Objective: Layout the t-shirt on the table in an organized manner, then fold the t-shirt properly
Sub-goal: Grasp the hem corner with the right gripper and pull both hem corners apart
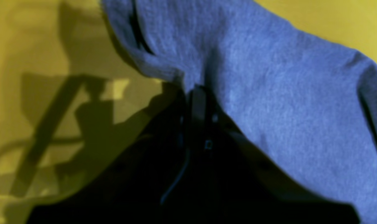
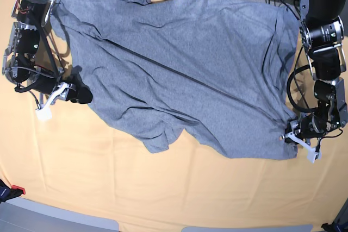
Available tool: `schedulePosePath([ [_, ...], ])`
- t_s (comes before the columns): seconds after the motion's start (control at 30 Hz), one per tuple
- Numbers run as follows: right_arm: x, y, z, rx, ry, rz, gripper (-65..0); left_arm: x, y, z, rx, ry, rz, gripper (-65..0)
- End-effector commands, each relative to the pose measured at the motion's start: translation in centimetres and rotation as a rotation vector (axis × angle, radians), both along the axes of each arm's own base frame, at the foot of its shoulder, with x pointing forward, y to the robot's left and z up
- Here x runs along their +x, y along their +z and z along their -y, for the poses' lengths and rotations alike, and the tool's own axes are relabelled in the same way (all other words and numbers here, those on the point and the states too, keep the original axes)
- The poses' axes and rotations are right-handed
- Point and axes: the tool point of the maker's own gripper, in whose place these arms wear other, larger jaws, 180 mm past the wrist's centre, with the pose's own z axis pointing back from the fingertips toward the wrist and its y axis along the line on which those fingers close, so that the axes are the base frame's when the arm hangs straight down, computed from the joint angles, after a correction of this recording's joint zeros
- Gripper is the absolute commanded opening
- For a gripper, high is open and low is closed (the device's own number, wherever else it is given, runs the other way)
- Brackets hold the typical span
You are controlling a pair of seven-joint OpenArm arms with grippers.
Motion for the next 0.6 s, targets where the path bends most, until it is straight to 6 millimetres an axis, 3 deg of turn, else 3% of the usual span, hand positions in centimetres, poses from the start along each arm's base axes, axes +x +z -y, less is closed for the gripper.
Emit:
schedulePosePath([
  [0.0,0.2,0.3,0.4,-0.004,0.006,0.003,-38.5,0.3,0.6,0.2,0.008,-0.016,-0.002,-65.0],
  [0.07,0.0,-0.1,0.3,-0.005,0.011,-0.013,-46.4,0.4,0.5,0.5,0.002,-0.019,-0.002,-65.0],
  [0.13,0.5,0.4,0.4,-0.007,0.01,0.002,-61.2,0.4,0.5,0.7,-0.001,-0.021,-0.001,-65.0],
  [0.17,1.0,0.8,0.6,-0.015,0.008,0.014,-65.0,0.5,0.6,0.8,-0.007,-0.02,0.002,-65.0],
  [0.4,5.7,6.9,5.1,-0.12,-0.023,0.16,-65.0,1.3,2.5,2.8,-0.098,-0.094,0.086,-65.0],
  [0.57,8.5,9.0,7.8,-0.291,-0.063,0.214,-65.0,2.8,5.4,4.0,-0.154,-0.145,0.179,-65.0],
])
